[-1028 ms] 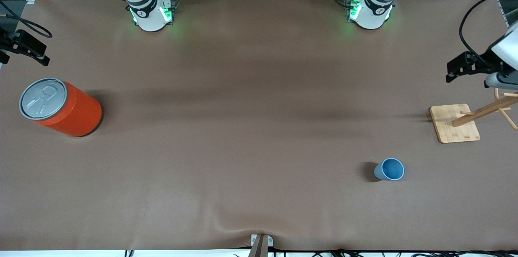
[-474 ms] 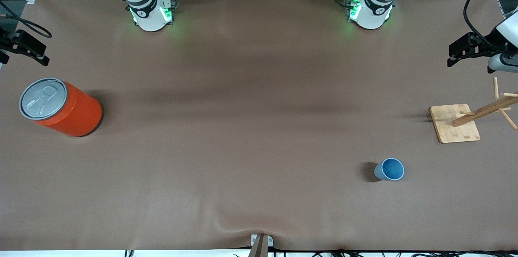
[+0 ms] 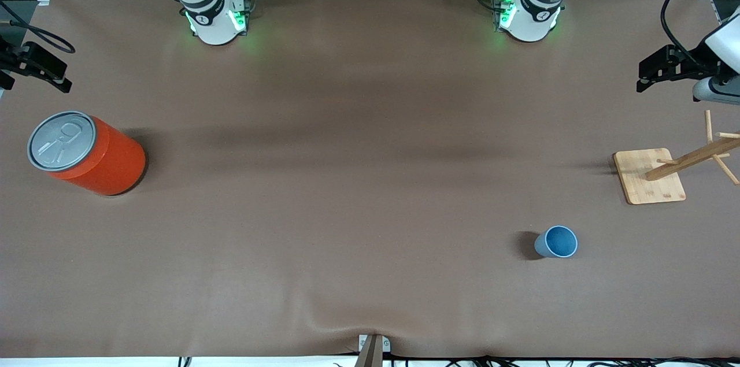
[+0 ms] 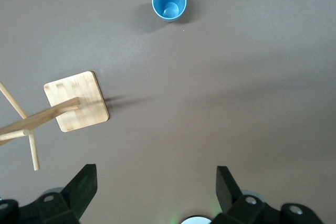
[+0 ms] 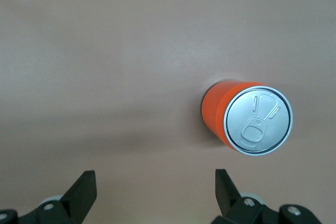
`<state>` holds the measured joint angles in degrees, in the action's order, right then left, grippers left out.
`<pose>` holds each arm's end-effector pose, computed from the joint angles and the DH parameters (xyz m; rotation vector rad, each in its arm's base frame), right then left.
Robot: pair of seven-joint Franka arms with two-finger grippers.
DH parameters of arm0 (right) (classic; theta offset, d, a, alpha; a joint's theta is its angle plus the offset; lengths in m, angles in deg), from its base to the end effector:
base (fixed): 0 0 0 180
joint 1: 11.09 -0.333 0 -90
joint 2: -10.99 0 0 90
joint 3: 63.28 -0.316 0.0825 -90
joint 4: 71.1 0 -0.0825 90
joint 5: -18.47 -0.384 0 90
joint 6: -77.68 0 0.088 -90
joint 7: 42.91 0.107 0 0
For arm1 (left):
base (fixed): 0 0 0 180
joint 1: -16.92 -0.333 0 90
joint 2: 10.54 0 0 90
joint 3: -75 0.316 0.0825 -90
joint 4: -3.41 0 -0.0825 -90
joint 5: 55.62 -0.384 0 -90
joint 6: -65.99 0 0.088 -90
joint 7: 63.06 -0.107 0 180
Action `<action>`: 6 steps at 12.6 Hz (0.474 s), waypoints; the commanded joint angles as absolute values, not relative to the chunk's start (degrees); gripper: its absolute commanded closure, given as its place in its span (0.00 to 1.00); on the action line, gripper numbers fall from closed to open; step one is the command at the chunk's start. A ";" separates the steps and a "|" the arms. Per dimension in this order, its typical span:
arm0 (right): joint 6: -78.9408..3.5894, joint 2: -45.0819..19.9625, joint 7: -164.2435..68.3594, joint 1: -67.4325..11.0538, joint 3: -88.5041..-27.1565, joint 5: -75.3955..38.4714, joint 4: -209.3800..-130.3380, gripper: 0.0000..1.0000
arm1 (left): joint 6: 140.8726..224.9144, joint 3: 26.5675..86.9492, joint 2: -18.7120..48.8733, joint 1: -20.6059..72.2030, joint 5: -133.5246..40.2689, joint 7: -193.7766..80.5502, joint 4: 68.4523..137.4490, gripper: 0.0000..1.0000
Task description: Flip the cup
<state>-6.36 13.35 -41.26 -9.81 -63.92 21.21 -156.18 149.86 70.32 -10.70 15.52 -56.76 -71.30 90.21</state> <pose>0.5302 -0.0113 0.6778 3.0928 -0.0704 0.0363 0.5421 -0.0288 0.6430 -3.1072 0.3108 0.0768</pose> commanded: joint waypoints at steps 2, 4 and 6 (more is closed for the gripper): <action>-5.73 13.45 -41.86 -8.54 -64.86 21.99 -156.00 0.00 | 148.08 69.28 -9.84 15.26 -55.81 -66.50 88.23 0.00; -5.73 13.45 -41.86 -8.54 -64.86 21.99 -156.00 0.00 | 146.51 69.81 -10.01 15.08 -55.09 -66.49 88.23 0.00; -5.47 13.45 -41.86 -8.54 -64.86 21.99 -156.00 0.00 | 146.41 69.81 -9.40 15.17 -55.27 -66.58 88.32 0.00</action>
